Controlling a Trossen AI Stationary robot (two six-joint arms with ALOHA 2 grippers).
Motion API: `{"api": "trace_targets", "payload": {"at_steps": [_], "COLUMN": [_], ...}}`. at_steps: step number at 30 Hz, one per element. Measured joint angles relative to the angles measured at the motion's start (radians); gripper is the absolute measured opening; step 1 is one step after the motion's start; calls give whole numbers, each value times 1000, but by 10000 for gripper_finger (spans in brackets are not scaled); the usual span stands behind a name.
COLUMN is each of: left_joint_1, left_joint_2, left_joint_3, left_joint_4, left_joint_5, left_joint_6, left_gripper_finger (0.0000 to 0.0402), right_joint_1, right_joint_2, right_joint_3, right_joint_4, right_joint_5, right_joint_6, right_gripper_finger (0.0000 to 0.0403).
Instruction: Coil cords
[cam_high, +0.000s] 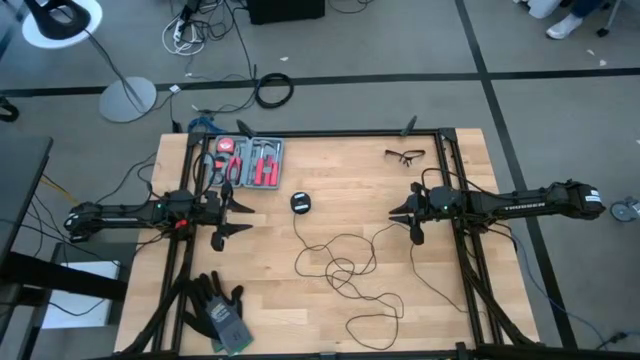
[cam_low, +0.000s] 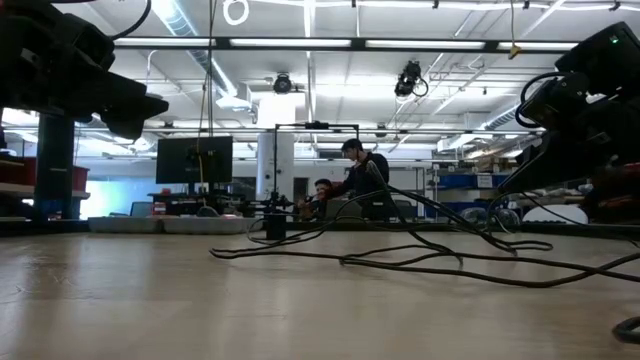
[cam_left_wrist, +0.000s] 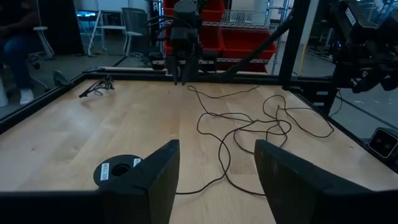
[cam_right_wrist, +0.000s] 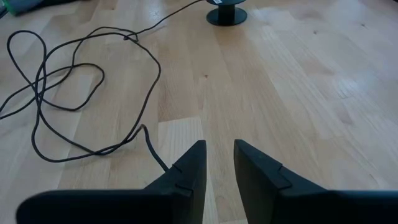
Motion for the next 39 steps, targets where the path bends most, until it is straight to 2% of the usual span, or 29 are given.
{"api": "trace_targets", "payload": {"at_steps": [26,39], "left_joint_1": [0,0], "left_joint_2": [0,0], "left_joint_3": [0,0], "left_joint_4": [3,270], "left_joint_5": [0,-12], "left_joint_6": [0,-1], "left_gripper_finger": [213,213], "right_joint_1": [0,0], "right_joint_2": [0,0], "right_joint_3": [0,0], "right_joint_4": [0,0], "right_joint_5": [0,0], "right_joint_6": [0,0], "right_gripper_finger": [82,82]}}
